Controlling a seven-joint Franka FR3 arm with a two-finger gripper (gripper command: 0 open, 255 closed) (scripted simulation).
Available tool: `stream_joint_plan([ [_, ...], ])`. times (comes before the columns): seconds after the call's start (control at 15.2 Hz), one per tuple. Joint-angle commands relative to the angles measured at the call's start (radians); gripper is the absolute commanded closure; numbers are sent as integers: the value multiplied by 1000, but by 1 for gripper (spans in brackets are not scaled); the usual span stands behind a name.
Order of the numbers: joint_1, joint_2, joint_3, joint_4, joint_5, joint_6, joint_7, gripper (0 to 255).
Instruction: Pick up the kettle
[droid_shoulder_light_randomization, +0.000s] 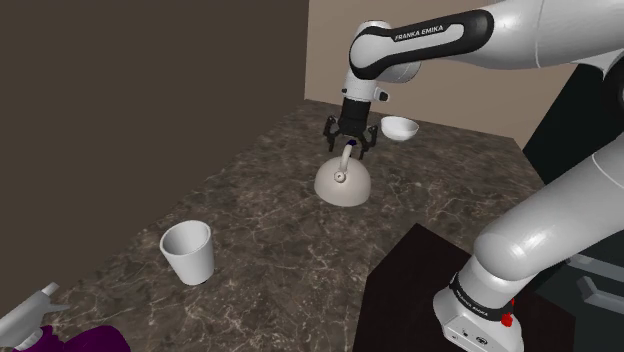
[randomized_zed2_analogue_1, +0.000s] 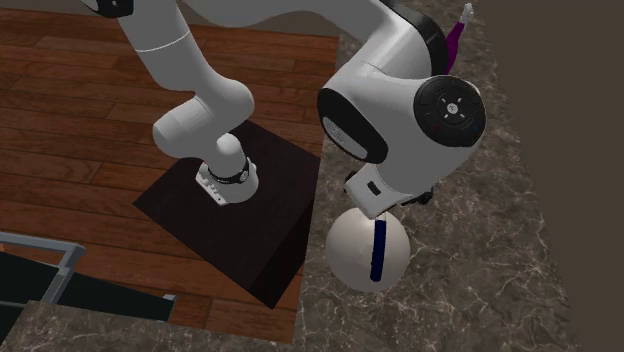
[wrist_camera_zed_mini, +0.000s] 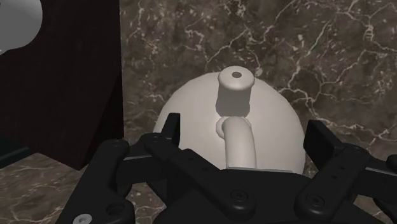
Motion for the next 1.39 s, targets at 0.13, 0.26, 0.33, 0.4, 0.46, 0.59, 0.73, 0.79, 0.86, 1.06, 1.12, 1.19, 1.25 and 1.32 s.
stream_joint_plan([
  [0.13, 0, 18, 5, -38, 5, 56, 3, 0],
  [0.26, 1, 28, 7, -63, 7, 91, -3, 0],
  [0.33, 1, 28, 7, -63, 7, 91, -3, 0],
  [0.4, 1, 28, 7, -63, 7, 91, -3, 0],
  [0.46, 1, 26, 7, -64, 7, 90, -3, 255],
  [0.59, 0, 26, 7, -63, 7, 90, -3, 255],
  [0.73, 0, 26, 7, -63, 7, 89, -3, 255],
  [0.79, 0, 26, 7, -63, 7, 89, -3, 255],
  [0.86, 1, 26, 7, -63, 7, 89, -3, 255],
  [1.06, 0, 28, 7, -63, 7, 91, -3, 255],
  [1.12, 0, 24, 6, -53, 6, 78, 0, 255],
  [1.19, 0, 20, 5, -44, 5, 64, 2, 255],
  [1.25, -1, 17, 4, -33, 5, 51, 4, 255],
  [1.32, -1, 13, 3, -23, 4, 37, 7, 255],
])
